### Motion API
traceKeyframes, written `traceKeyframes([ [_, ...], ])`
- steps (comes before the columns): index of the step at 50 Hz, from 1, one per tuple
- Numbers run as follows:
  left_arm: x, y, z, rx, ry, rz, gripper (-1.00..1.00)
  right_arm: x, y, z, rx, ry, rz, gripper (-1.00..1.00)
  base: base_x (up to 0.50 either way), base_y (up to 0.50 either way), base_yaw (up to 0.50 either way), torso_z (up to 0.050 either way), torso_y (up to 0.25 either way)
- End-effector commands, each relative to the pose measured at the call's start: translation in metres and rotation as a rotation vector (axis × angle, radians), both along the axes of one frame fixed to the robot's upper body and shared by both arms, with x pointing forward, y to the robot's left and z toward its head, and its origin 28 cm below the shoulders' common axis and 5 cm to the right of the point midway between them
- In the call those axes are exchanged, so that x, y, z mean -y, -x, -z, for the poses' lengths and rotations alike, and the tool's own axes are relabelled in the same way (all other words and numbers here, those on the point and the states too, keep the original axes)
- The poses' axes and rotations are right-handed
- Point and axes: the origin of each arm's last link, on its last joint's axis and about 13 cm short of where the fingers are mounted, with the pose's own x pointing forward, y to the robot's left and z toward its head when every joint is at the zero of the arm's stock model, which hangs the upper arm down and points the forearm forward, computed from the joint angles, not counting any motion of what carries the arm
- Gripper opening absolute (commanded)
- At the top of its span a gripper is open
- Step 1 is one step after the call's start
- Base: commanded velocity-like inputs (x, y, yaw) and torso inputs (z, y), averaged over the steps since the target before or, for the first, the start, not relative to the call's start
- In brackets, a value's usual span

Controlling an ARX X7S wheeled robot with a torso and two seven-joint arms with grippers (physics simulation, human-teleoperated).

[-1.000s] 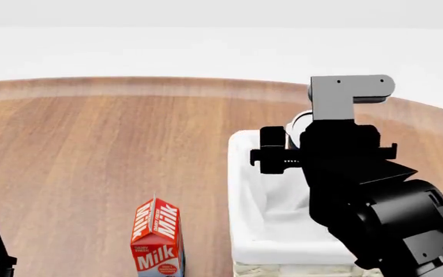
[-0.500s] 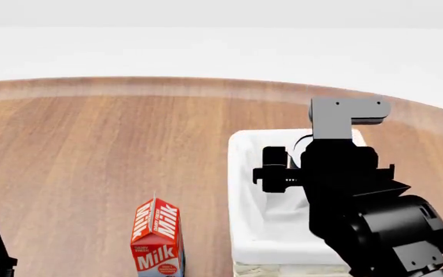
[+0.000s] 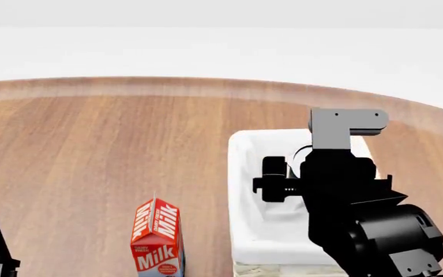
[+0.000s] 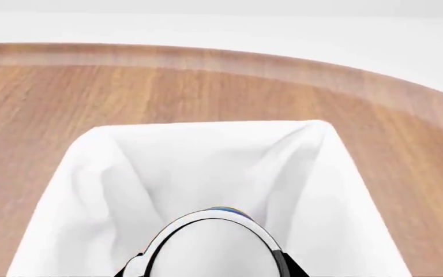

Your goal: Pick up the alphabet soup and the tomato sauce, and put them in the basket.

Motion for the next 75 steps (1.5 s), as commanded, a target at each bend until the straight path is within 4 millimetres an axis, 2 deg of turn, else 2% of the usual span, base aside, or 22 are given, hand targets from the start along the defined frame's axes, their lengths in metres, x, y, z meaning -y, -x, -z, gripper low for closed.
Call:
traceKeyframes([
  [1,0.0,0.0,-0.001,0.001,0.001,0.001,1.0,0.002,-0.002,-0.003,0.025,0.035,-0.013,-1.0,0.0,0.0,0.0,0.0,0.0],
  [4,0.0,0.0,-0.001,0.001,0.0,0.002,1.0,0.002,-0.002,-0.004,0.022,0.034,-0.01,-1.0,0.0,0.0,0.0,0.0,0.0],
  [5,0.0,0.0,-0.001,0.001,0.0,0.003,1.0,0.002,-0.001,-0.005,0.021,0.034,-0.009,1.0,0.0,0.0,0.0,0.0,0.0],
  [15,0.0,-0.001,0.001,0.0,0.002,0.003,1.0,0.001,-0.001,-0.002,0.018,0.029,-0.01,1.0,0.0,0.0,0.0,0.0,0.0],
  [19,0.0,-0.001,0.002,-0.004,0.002,0.003,1.0,-0.001,0.001,-0.008,0.028,0.03,-0.02,1.0,0.0,0.0,0.0,0.0,0.0],
  [23,0.0,-0.001,0.003,-0.004,0.006,0.005,1.0,-0.003,0.006,-0.022,0.061,0.024,-0.047,1.0,0.0,0.0,0.0,0.0,0.0],
  [29,0.0,-0.001,0.003,-0.005,0.006,0.006,1.0,-0.008,0.019,-0.06,0.14,0.046,-0.11,1.0,0.0,0.0,0.0,0.0,0.0],
  [32,0.0,0.0,0.002,-0.003,0.007,0.006,1.0,-0.01,0.028,-0.087,0.194,0.052,-0.14,1.0,0.0,0.0,0.0,0.0,0.0],
  [36,0.0,0.0,0.002,-0.002,0.006,0.007,1.0,-0.01,0.037,-0.11,0.238,0.057,-0.162,1.0,0.0,0.0,0.0,0.0,0.0],
  [46,0.0,0.001,-0.002,0.002,0.002,0.005,1.0,-0.016,0.06,-0.134,0.277,0.078,-0.244,1.0,0.0,0.0,0.0,0.0,0.0],
  [57,0.0,0.001,-0.003,0.003,0.005,0.004,1.0,-0.025,0.096,-0.144,0.294,0.144,-0.366,1.0,0.0,0.0,0.0,0.0,0.0],
  [63,-0.001,0.001,-0.003,0.004,0.005,0.002,1.0,-0.029,0.112,-0.141,0.292,0.16,-0.43,1.0,0.0,0.0,0.0,0.0,0.0],
  [68,0.0,0.001,-0.001,0.002,0.006,0.003,1.0,-0.035,0.139,-0.136,0.298,0.195,-0.523,1.0,0.0,0.0,0.0,0.0,0.0],
  [75,0.0,0.002,-0.002,0.003,0.009,0.007,1.0,-0.037,0.161,-0.128,0.287,0.21,-0.59,1.0,0.0,0.0,0.0,0.0,0.0],
])
